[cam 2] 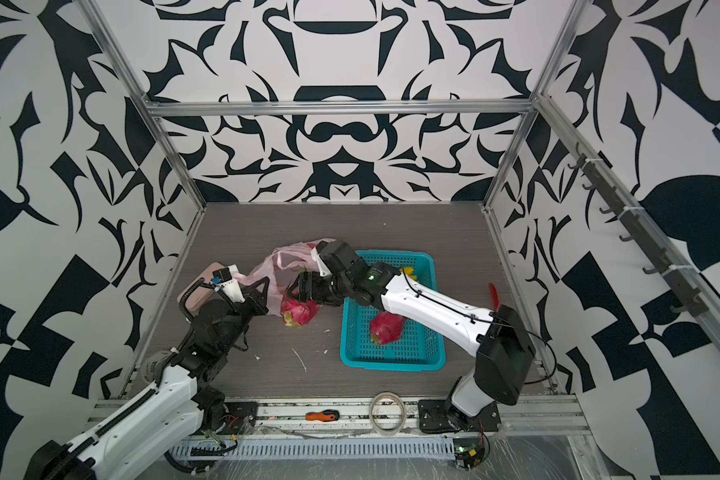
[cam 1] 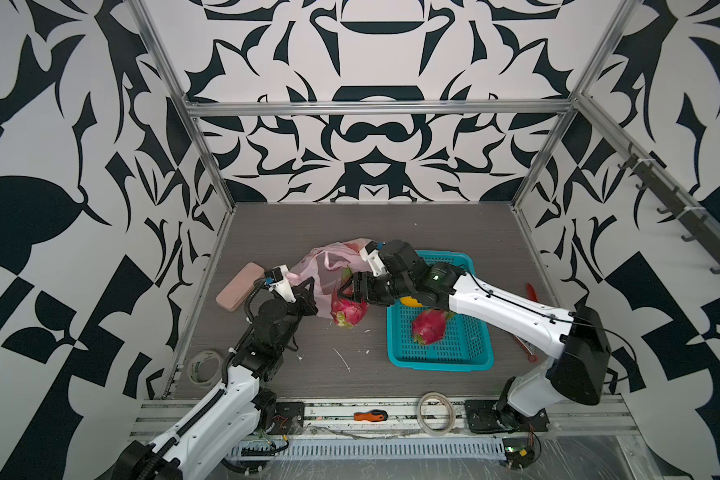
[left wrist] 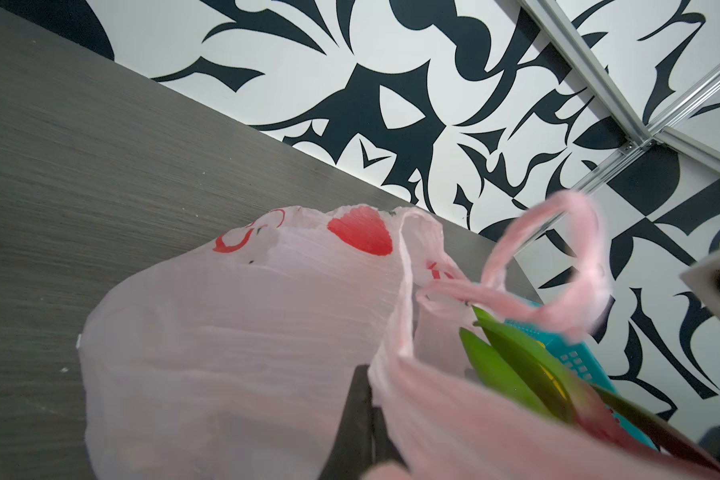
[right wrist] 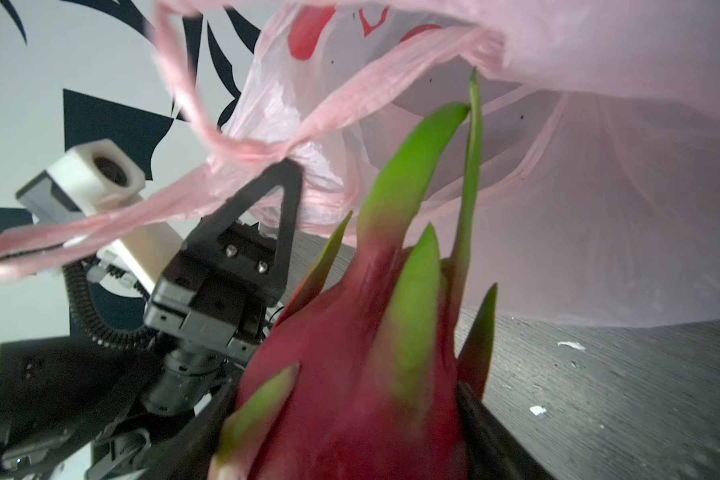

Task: Untie the knot of the plastic bag and take out the fruit
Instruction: 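Pull the dragon fruit out of the bag mouth with the right gripper, then carry the dragon fruit over the teal basket with the right gripper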

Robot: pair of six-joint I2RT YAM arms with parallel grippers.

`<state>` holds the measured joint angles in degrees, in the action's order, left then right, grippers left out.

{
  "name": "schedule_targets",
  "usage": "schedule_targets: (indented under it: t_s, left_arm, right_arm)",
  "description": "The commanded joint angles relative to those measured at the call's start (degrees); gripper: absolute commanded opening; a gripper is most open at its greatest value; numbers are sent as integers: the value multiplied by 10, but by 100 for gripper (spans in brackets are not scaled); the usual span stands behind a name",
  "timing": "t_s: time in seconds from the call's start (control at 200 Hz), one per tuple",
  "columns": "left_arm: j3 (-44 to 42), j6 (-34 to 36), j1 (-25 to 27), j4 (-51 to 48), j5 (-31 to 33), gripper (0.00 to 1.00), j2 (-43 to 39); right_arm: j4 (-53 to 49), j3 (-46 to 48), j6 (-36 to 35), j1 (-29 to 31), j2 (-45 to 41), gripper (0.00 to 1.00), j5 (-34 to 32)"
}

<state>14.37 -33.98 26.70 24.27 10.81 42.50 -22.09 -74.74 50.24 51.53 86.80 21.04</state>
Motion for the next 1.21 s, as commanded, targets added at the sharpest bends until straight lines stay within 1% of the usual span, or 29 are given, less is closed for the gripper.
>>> schedule_targets:
  t_s: [0.0, 0.145, 0.285, 0.355, 0.455, 0.565, 0.635, 0.79, 0.965, 1.2]
  left_arm:
    - [21, 15, 2, -1, 22, 0, -7]
    - [29, 27, 2, -13, 33, 0, -6]
    - [39, 33, 2, -21, 34, 0, -5]
    - [41, 32, 2, -22, 29, 0, -3]
    - [40, 29, 2, -21, 17, 0, -3]
    - [33, 20, 2, -21, 6, 0, -12]
    - [26, 13, 2, -23, -1, 0, -21]
    - [12, 3, 2, -37, -9, 0, -44]
    - [2, -1, 2, -58, -11, 0, -74]
    - [-12, -6, 2, -65, -11, 0, -97]
  right_arm:
    - [-39, 2, -37, 3, -47, 0, 14]
    - [-84, 13, -58, 3, -85, 0, 6]
    - [-140, 21, -76, -5, -131, 0, -30]
    - [-160, 34, -79, -27, -160, 0, -40]
    - [-173, 53, -88, -76, -196, 0, -51]
    - [-188, 61, -110, -129, -214, 0, -77]
    - [-187, 65, -120, -157, -213, 0, -94]
    - [-179, 71, -140, -193, -189, 0, -143]
    - [-175, 79, -152, -209, -152, 0, -209]
    - [-144, 96, -138, -220, -111, 0, -251]
